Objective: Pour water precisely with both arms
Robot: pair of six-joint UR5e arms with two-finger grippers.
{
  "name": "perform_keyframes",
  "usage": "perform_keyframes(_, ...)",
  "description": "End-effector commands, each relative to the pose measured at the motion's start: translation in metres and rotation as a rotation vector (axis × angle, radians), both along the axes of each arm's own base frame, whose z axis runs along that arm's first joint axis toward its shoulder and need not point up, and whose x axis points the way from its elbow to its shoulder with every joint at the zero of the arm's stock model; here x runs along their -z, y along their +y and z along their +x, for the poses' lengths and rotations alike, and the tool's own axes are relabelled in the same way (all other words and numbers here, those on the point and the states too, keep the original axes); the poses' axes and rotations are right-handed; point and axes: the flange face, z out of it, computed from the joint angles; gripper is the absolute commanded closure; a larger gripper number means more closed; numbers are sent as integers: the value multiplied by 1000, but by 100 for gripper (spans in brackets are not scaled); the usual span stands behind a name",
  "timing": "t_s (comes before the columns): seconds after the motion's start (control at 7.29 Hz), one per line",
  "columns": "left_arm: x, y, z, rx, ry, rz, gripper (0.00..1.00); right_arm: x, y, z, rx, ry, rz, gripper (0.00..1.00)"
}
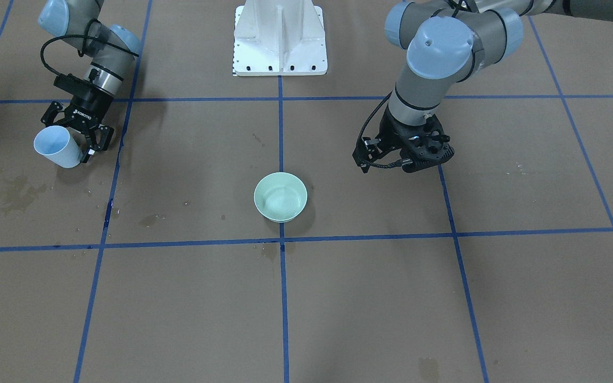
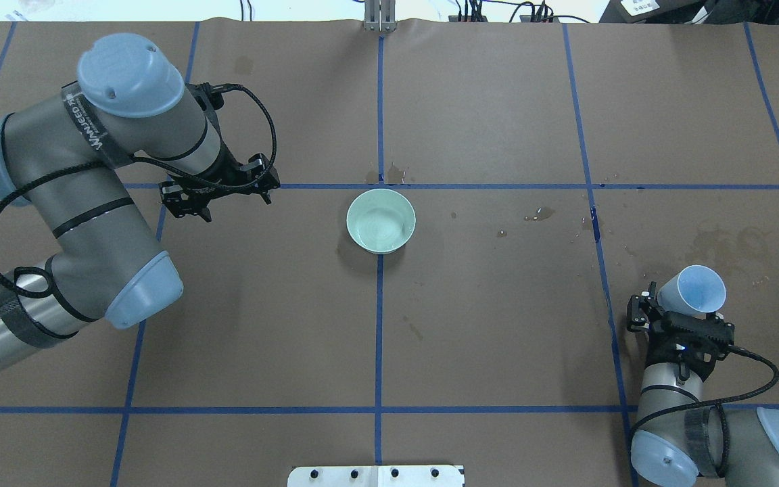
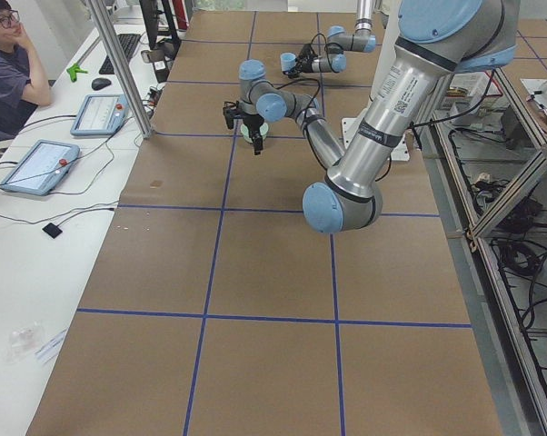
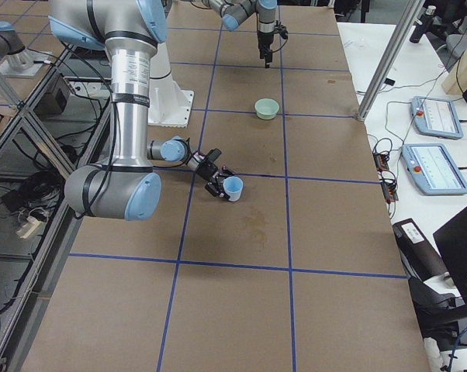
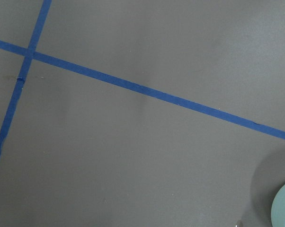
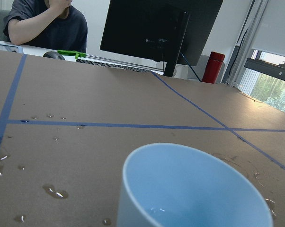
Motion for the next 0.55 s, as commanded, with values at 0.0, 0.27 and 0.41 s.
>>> perform_keyframes(0.0,0,0,0,0,0,0,0,-2,-6,3,-13,3,0,3)
perform_keyframes(0.27,0,0,0,0,1,1,0,-4,-9,4,-7,15,-2,5)
perform_keyframes(0.41,0,0,0,0,0,0,0,-2,-11,3,-10,-11,0,20)
